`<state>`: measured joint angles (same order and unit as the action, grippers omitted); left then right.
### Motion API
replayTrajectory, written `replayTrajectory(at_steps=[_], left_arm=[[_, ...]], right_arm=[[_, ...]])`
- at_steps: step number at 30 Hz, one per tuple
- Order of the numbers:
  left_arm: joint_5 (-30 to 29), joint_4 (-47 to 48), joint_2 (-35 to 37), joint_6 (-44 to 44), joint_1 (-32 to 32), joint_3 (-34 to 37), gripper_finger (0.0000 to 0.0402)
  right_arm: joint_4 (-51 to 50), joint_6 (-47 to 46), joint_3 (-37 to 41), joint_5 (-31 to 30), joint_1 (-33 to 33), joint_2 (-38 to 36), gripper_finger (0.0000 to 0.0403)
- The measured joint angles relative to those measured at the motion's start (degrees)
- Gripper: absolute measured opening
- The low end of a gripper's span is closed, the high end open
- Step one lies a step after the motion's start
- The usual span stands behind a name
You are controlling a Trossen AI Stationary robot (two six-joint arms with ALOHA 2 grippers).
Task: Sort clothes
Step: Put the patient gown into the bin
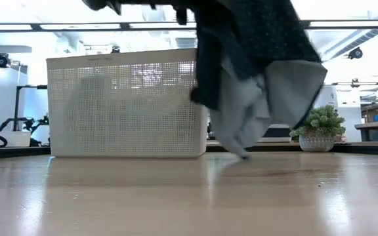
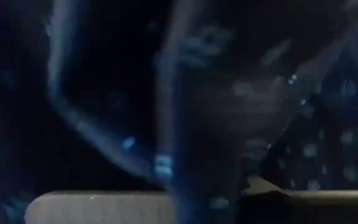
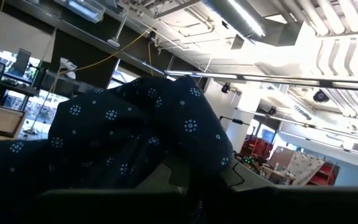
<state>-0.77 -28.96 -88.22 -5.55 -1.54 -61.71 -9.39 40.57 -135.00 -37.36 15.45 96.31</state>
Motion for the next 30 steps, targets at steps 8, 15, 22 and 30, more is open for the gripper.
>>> replayTrajectory(at_steps=[8, 15, 22, 30], left_arm=[[-6.6, 9.4, 14.6, -8.7, 0.0, -1.2, 0.0001], [-8.6, 20.3, 24.5, -14.0, -1.7, -8.8, 0.0001], [-10.9, 32.7, 24.9, -18.7, -5.3, -21.7, 0.0], [-10.9, 41.9, 19.8, -22.5, -11.1, -37.5, 0.0]], right_arm=[[1.4, 1.7, 0.0, -0.1, -0.1, -0.6, 0.0], [4.1, 4.6, 0.0, -0.1, -1.7, -0.6, 0.0], [5.8, 4.6, 0.0, 0.4, -7.5, -0.6, 0.0], [15.1, 3.9, 0.0, 8.0, -14.8, -0.6, 0.0]])
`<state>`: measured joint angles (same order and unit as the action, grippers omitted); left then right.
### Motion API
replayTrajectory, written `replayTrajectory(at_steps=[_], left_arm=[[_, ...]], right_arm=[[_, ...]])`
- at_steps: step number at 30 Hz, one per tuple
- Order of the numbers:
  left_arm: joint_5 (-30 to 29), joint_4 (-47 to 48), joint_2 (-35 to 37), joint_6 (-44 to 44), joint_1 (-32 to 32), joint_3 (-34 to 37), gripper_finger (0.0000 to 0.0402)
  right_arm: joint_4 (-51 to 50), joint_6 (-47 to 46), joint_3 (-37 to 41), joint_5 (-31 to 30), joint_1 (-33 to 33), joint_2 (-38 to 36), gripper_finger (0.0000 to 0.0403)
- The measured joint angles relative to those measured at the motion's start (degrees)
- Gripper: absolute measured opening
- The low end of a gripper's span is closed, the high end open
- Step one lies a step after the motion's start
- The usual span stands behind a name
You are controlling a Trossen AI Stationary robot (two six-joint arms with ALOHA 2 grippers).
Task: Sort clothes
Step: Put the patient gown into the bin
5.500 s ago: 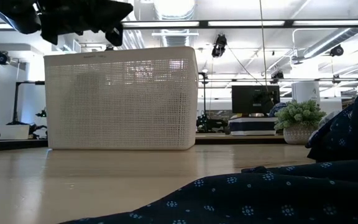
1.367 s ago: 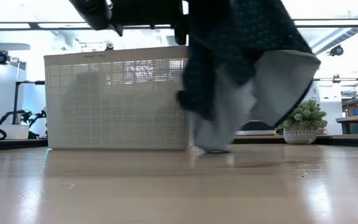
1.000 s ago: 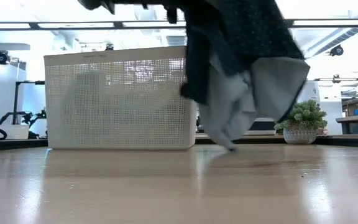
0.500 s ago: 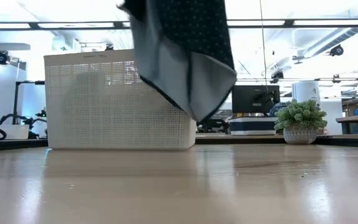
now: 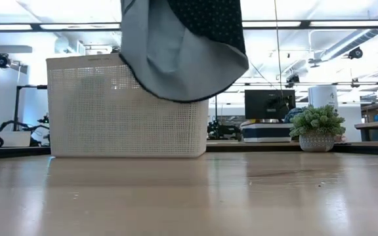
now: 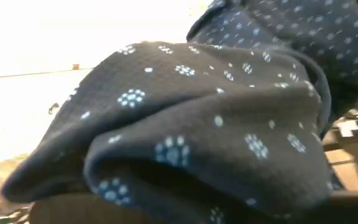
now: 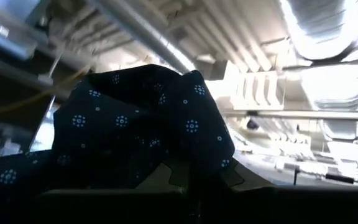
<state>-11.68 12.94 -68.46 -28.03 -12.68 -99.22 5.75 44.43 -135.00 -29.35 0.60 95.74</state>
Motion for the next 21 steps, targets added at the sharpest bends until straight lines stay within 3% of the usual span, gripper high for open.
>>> replayTrajectory(at_steps=[17, 21], left_arm=[[0.0, 21.5, -15.0, -7.0, -12.2, -35.6, 0.0], [-0.7, 20.5, -13.7, -9.4, -14.9, -34.0, 0.0]], right_arm=[[10.5, -9.1, 0.0, 12.2, -12.0, 3.9, 0.0], [11.4, -12.4, 0.0, 13.3, -14.8, 4.7, 0.0]])
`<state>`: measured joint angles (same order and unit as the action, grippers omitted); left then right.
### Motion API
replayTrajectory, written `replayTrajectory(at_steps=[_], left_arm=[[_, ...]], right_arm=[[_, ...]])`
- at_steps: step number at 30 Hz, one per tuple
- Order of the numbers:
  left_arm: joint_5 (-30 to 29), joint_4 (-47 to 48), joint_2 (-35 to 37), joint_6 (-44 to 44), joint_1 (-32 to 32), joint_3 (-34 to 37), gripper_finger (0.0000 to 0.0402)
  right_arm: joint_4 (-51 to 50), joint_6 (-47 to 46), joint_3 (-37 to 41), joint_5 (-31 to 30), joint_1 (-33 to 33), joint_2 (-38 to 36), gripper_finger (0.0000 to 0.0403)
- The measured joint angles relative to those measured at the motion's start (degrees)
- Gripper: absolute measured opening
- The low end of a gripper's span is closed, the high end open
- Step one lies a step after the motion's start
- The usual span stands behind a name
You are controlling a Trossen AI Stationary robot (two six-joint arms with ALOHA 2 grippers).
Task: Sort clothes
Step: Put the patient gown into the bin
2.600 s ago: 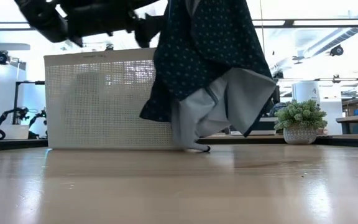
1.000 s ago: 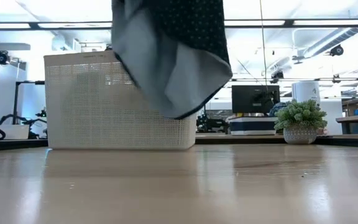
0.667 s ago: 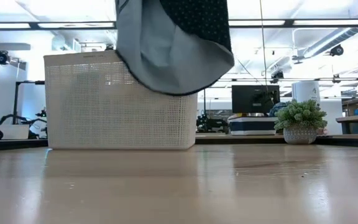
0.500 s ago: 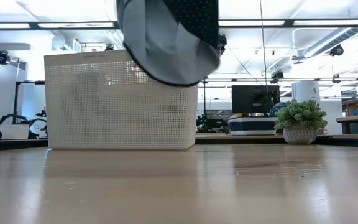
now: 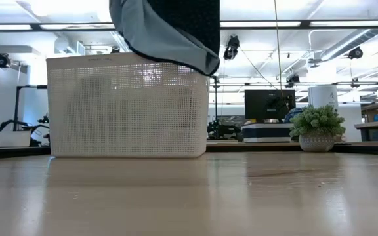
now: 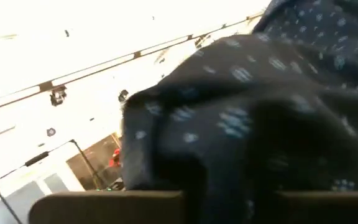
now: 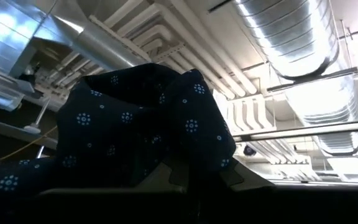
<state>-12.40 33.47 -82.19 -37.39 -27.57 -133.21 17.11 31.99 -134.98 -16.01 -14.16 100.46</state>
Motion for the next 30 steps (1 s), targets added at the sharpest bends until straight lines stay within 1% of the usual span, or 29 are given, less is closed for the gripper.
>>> replayTrajectory(at_steps=[4, 9, 14, 17, 20, 23, 26, 30], left_arm=[[-0.6, 2.3, 1.1, -0.6, -2.2, 0.0, 0.0], [-0.9, 9.3, 1.6, -0.5, -3.1, 0.1, 0.0], [-4.3, 17.8, 0.8, -0.3, -3.1, 1.2, 0.0], [-5.6, 21.8, 0.9, 0.8, -3.3, 4.3, 0.0], [-5.7, 23.3, 1.9, 2.4, -3.7, 9.5, 0.0], [-5.6, 22.5, 4.0, 3.6, -4.1, 16.3, 0.0], [-5.1, 18.5, 7.3, 4.7, -4.9, 24.9, 0.0], [-1.4, 11.7, 12.8, 6.3, -6.7, 37.7, 0.0]], right_arm=[[1.3, -3.3, 0.0, 0.1, -2.2, 0.6, 0.0], [1.2, -8.0, 0.0, 2.2, -3.8, 1.7, 0.0], [-5.4, -8.1, 0.0, 2.6, -4.2, 3.5, 0.0], [-9.5, -8.1, 0.0, 2.6, -4.5, 4.9, 0.0], [-13.0, -9.3, 0.0, 2.6, -4.7, 6.2, 0.0], [-17.6, -10.1, 0.0, 2.6, -5.0, 7.4, 0.0], [-23.1, -10.2, 0.0, 2.6, -5.0, 8.4, 0.0], [-33.2, -10.2, 0.0, 3.3, -5.4, 8.5, 0.0]])
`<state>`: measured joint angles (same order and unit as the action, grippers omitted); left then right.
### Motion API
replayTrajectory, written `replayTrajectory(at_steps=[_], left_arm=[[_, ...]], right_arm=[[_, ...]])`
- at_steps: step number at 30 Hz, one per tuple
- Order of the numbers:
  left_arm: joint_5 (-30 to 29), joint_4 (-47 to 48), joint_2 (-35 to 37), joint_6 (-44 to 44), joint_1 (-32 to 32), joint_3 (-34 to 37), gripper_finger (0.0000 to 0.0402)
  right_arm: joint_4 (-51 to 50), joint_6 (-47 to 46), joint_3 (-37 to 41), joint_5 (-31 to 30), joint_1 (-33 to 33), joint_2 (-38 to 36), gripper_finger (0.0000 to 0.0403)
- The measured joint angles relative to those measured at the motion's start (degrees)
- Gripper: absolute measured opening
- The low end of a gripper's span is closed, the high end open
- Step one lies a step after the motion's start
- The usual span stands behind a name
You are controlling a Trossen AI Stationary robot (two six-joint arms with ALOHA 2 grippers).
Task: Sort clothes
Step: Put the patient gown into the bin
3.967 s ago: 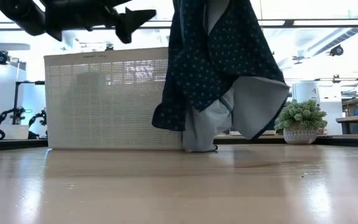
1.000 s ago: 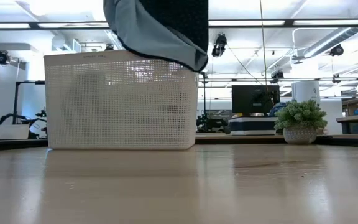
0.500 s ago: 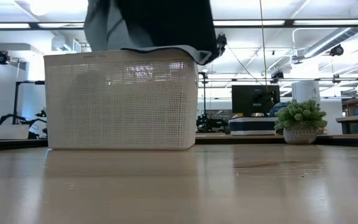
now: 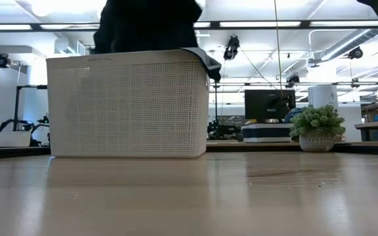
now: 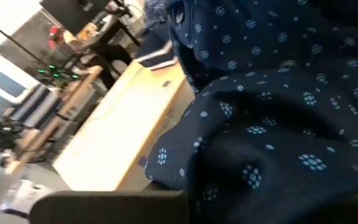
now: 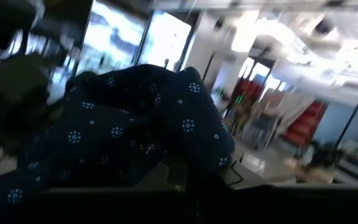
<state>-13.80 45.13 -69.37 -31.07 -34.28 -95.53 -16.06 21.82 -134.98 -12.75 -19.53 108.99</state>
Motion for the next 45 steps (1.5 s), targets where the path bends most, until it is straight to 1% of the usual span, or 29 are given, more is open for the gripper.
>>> replayTrajectory(at_steps=[2, 7, 10, 14, 16, 19, 22, 25, 29, 32, 35, 41, 45], left_arm=[[2.5, -2.9, 2.7, 0.9, -1.2, 6.1, 0.0], [9.2, -4.8, 7.6, 2.3, -4.7, 19.3, 0.0], [13.2, -5.3, 9.3, 2.5, -6.0, 25.6, 0.0], [18.1, -5.7, 10.3, 2.6, -6.6, 32.5, 0.0], [19.3, -5.9, 10.3, 2.9, -6.6, 35.1, 0.0], [19.4, -6.6, 10.1, 3.3, -6.6, 38.4, 0.0], [19.4, -7.3, 9.8, 3.9, -6.6, 41.0, 0.0], [19.5, -9.4, 9.8, 5.4, -6.6, 42.4, 0.0], [19.4, -9.7, 9.6, 7.6, -6.6, 43.2, 0.0001], [19.3, -9.5, 9.6, 8.4, -6.6, 43.2, 0.0015], [19.3, -9.2, 9.7, 9.5, -6.6, 42.8, 0.0042], [19.4, -9.1, 9.9, 10.5, -6.4, 41.7, 0.0122], [19.4, -7.9, 9.9, 10.6, -6.3, 39.4, 0.0179]], right_arm=[[-5.5, -1.4, 0.0, 1.4, -0.6, -0.1, 0.0], [-20.0, -5.6, 0.0, 8.6, -2.4, -0.1, 0.0], [-27.0, -7.2, 0.1, 10.0, -2.6, 0.8, 0.0], [-32.8, -8.8, 0.4, 10.1, -2.8, 4.2, 0.0], [-34.1, -9.4, 0.4, 10.2, -2.8, 5.8, 0.0], [-36.1, -10.1, 0.4, 10.4, -2.8, 8.5, 0.0], [-38.7, -10.2, 0.4, 11.9, -2.8, 11.7, 0.0], [-40.5, -10.1, 0.4, 12.0, -2.8, 14.6, 0.0], [-41.9, -10.5, 0.4, 11.9, -2.8, 16.8, 0.0004], [-42.2, -12.0, 0.4, 12.2, -2.6, 17.5, 0.0025], [-42.0, -12.3, 0.4, 12.8, -2.5, 16.9, 0.0063], [-42.0, -13.8, 0.4, 13.0, -1.9, 13.4, 0.0162], [-42.1, -14.8, 0.4, 12.9, -1.7, 10.4, 0.0226]])
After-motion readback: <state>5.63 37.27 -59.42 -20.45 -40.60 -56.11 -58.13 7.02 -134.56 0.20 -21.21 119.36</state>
